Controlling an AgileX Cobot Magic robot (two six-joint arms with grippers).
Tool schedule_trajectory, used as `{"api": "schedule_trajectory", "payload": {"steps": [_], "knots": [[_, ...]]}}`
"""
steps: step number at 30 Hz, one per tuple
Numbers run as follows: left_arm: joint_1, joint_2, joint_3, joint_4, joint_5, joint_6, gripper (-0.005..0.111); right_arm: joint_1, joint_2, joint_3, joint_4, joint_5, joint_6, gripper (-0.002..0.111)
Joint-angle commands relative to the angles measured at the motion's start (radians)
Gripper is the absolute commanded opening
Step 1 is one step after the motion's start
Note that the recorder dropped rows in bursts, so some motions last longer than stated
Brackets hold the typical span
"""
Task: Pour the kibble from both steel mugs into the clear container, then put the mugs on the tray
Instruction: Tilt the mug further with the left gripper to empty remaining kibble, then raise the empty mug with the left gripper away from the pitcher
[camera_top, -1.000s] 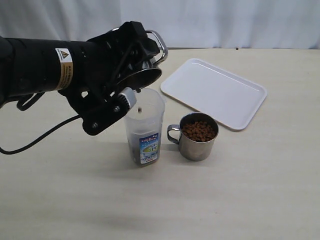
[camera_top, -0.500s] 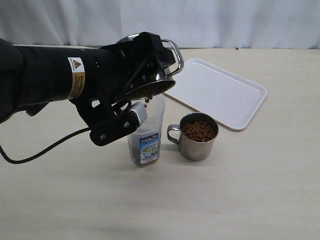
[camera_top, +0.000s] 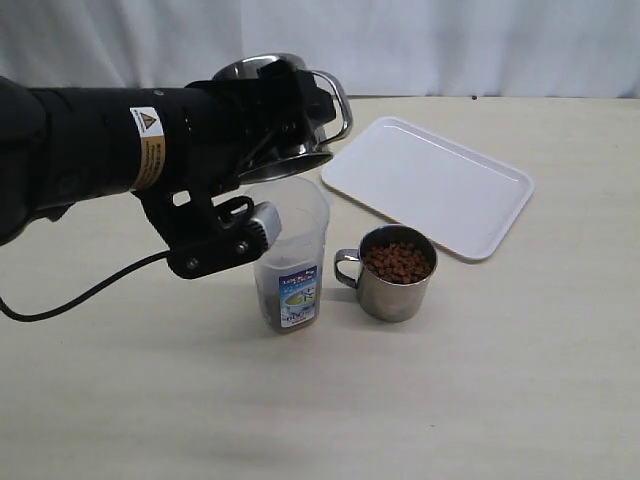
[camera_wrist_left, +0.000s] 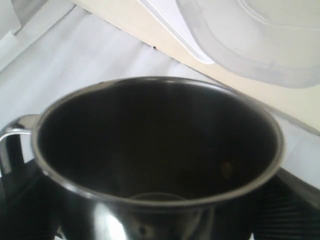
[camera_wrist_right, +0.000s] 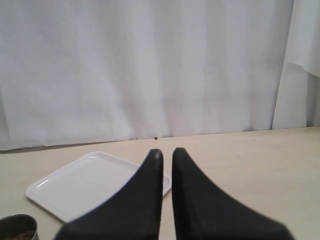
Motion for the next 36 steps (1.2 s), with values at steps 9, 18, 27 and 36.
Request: {"api": "schedule_trajectory", "payload": {"steps": [9,18,27,36], "knots": [[-0.024,-0.004,-0.01,-0.004,0.061,0.119,0.0,0.002,-0.004,0.003,0.003,-0.001,-0.006,0.005],[-0.048,-0.004,-0.01,-0.004,0.062,0.135,0.0,0.002,-0.004,0.003,0.003,-0.001,-0.006,0.005],[-0.02,-0.004,-0.037,-0.004,0.347,-0.654,0.0,0.002,-0.004,0.003,0.003,-0.001,-0.006,0.005],[0.218,-0.006,-0.068,-0.039,0.136,-1.58,0.0,0.002,-0.004,0.003,0.003,-0.001,-0.006,0.005]]}}
